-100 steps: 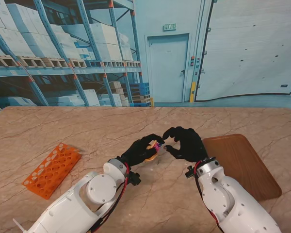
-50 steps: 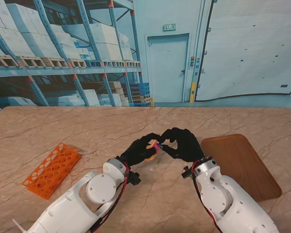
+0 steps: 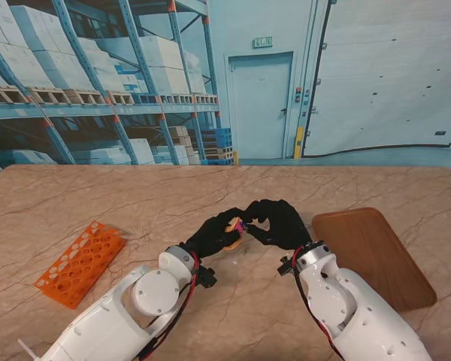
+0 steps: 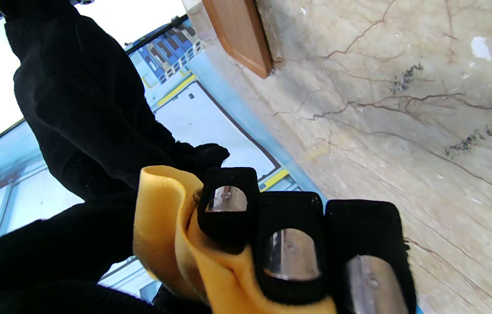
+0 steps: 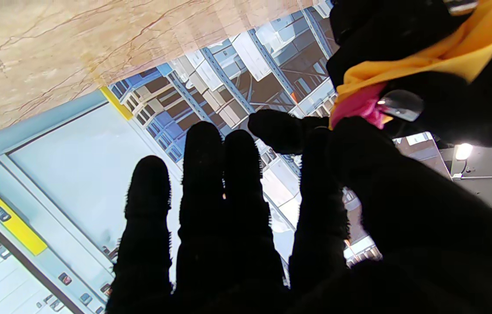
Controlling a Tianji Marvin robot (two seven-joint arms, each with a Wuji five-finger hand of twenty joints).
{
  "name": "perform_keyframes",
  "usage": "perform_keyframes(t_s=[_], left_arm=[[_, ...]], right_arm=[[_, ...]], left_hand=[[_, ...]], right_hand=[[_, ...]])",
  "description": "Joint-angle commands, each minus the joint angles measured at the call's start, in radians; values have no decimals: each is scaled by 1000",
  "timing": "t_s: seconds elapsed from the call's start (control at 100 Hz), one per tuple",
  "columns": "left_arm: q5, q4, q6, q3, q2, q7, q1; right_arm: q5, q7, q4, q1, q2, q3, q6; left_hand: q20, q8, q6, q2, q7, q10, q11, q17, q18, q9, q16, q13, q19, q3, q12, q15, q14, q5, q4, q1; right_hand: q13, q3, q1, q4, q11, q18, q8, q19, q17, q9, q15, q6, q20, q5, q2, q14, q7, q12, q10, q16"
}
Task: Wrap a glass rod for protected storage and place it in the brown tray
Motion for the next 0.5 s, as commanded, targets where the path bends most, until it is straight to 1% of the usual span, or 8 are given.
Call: perform_keyframes(t_s=[0.0,0.14,0.21,0.29,0.49], left_arm=[[-4,-9,0,5,-8,-8,5],[-5,-10,2,5,-7,-9,5],[-4,-9,2,5,-7,-10,4],[-5,-8,2,6,-8,-9,4],[-6,-8,5,7,-8,-8,4]], right_arm=[[-8,7,-5,3,-6,-14,-3],[-16,12,-1,13,-4,-26,-5],[-20,15,1,17,-3,-31,-8],[-22,19,2,22,-2,-36,-11],[-31,30,7,35,1,-51,-22]], left_hand=[[32,-7,-31,35,4,-35,6,30,-91,-11,26,13,260,71,6,101,-11,-26,48,31],[37,-6,-31,47,6,-34,9,31,-96,-5,26,13,260,63,5,106,-16,-23,63,28],[40,-6,-31,53,7,-35,10,31,-98,-2,26,13,260,60,4,109,-20,-21,68,28],[45,-5,-30,60,7,-33,13,31,-101,0,25,13,260,54,4,111,-22,-20,77,28],[48,-5,-30,66,8,-32,14,32,-103,1,24,13,260,46,2,113,-23,-16,88,29]], right_hand=[[12,-4,1,-11,7,5,13,16,1,19,18,-56,-5,48,-17,-2,29,4,0,13],[11,20,-22,-7,9,10,16,13,0,17,19,-53,-4,46,-61,-1,30,8,6,15],[11,46,-44,-5,9,13,19,11,-1,16,18,-52,-3,44,-93,1,30,10,7,16],[11,56,-48,-5,9,14,20,11,-1,17,18,-51,-3,44,-112,3,31,10,8,16],[20,69,-43,-6,11,16,25,9,0,32,20,-67,-3,67,-108,3,38,12,3,17]])
